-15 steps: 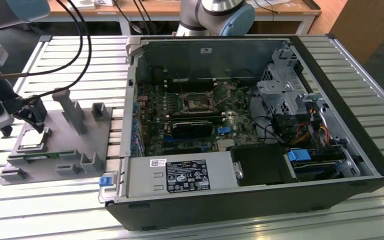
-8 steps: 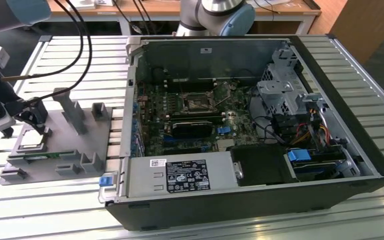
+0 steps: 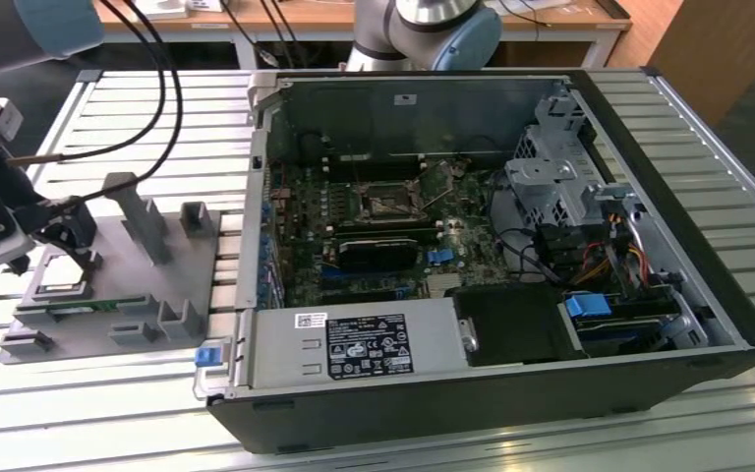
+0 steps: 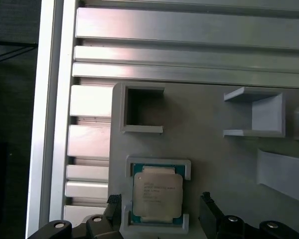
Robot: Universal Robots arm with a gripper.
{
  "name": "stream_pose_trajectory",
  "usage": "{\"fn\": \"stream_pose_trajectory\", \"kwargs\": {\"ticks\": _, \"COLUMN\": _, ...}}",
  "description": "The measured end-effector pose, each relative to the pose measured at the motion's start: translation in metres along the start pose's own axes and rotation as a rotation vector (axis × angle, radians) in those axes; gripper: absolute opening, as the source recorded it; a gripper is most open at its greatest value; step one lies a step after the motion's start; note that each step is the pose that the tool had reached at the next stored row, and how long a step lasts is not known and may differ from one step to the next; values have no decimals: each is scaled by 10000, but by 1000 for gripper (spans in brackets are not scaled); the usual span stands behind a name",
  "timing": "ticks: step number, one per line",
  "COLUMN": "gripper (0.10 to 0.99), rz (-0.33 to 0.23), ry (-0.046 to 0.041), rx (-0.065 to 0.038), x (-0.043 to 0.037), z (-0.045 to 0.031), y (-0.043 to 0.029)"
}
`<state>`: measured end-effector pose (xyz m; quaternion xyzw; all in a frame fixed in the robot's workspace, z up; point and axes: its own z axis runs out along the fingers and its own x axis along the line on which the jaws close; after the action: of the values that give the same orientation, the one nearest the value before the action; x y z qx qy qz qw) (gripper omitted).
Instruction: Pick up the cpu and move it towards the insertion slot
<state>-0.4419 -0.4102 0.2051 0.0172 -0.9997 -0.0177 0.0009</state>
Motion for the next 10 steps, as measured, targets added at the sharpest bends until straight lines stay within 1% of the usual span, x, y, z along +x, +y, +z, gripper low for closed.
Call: {"fn": "stream_pose_trajectory", "kwargs": {"ticks": 10, "gripper": 722, "rz": 1, "ry": 0, "rx": 0, "x": 0, "z": 81, "y": -3}}
